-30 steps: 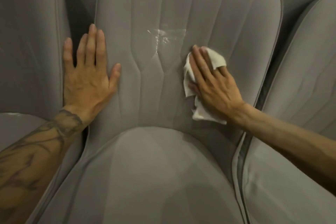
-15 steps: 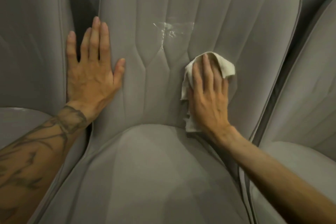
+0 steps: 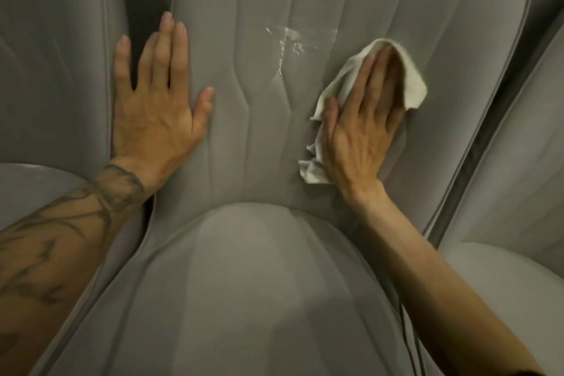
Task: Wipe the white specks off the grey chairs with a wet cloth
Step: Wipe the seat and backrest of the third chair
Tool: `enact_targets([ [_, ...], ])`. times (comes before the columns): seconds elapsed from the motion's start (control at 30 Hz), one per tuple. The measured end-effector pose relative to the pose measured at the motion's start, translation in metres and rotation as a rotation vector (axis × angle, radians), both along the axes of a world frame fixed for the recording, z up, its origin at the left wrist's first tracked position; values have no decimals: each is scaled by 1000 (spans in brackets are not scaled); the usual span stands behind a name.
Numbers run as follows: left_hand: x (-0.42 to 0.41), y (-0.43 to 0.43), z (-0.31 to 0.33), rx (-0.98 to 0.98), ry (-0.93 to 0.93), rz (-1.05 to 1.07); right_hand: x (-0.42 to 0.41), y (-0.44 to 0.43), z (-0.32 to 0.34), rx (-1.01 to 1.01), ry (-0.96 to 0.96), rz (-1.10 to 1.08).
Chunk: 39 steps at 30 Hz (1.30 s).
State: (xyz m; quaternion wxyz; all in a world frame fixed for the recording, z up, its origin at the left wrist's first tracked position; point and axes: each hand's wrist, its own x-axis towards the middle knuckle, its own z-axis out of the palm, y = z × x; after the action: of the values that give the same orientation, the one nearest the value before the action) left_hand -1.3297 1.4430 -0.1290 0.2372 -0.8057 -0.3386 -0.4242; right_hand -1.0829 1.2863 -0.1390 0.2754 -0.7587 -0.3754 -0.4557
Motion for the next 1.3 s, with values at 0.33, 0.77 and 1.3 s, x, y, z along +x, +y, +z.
enact_targets([
  [0.33,-1,-1,1,1,6,8,-19,-7,-8,-170,-43,77],
  [0.77,-1,-3,2,-9,11,14,-14,1,45,-217,-199,120],
  [1.3,-1,-1,2,-5,14,20,5,33,123,-116,-370,160],
])
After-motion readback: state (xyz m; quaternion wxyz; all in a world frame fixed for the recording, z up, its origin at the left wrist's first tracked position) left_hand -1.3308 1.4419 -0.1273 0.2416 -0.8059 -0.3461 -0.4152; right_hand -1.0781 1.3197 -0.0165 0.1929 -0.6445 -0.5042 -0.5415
